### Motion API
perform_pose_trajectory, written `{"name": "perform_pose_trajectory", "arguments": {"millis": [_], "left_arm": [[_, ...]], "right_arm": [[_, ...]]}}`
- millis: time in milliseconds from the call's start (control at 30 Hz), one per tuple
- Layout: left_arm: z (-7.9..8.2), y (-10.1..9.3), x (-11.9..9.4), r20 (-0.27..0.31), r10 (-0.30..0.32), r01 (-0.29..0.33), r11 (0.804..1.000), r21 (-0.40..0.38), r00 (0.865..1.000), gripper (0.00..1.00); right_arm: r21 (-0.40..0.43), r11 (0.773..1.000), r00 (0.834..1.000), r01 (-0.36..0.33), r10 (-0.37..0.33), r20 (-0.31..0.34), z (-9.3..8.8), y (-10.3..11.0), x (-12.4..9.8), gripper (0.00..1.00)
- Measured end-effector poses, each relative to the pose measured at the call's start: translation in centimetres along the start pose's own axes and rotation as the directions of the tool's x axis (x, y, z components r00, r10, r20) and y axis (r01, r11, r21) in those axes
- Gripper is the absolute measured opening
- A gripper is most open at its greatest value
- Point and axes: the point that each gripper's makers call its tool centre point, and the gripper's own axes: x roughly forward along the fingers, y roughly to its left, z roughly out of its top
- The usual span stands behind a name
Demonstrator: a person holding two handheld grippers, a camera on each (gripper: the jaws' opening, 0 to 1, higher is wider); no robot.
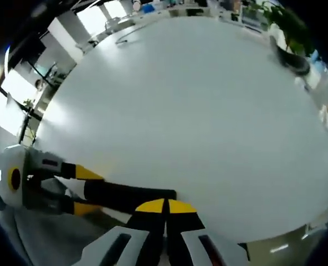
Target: Press the specified remote control buttons in sequence, fully releasing each button before pressing the next.
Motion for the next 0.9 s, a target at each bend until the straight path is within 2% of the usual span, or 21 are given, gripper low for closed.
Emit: {"name": "perform_pose_trajectory", "arguments": {"millis": [167, 267, 600, 900], "left_arm": [[0.1, 0.0, 0.0, 0.086, 0.019, -0.018, 1.000, -0.009, 0.996, 0.24], [0.1, -0.1, -0.1, 0.115, 0.023, -0.025, 1.000, 0.013, 0.993, 0.24], [0.2, 0.0, 0.0, 0.129, 0.003, -0.003, 1.000, -0.005, 0.992, 0.24], [0.3, -0.1, 0.0, 0.126, -0.002, 0.001, 1.000, 0.007, 0.992, 0.24]], "right_arm": [[0.005, 1.000, 1.000, -0.011, 0.011, 0.017, 0.1, -0.1, 0.0, 0.00], [0.011, 1.000, 1.000, -0.013, 0.013, 0.019, 0.1, 0.0, -0.1, 0.00], [0.147, 0.987, 0.997, -0.072, 0.070, 0.016, 0.0, -0.3, -0.3, 0.00], [0.085, 0.991, 0.994, -0.108, 0.107, 0.015, 0.0, 1.2, -0.1, 0.00]]}}
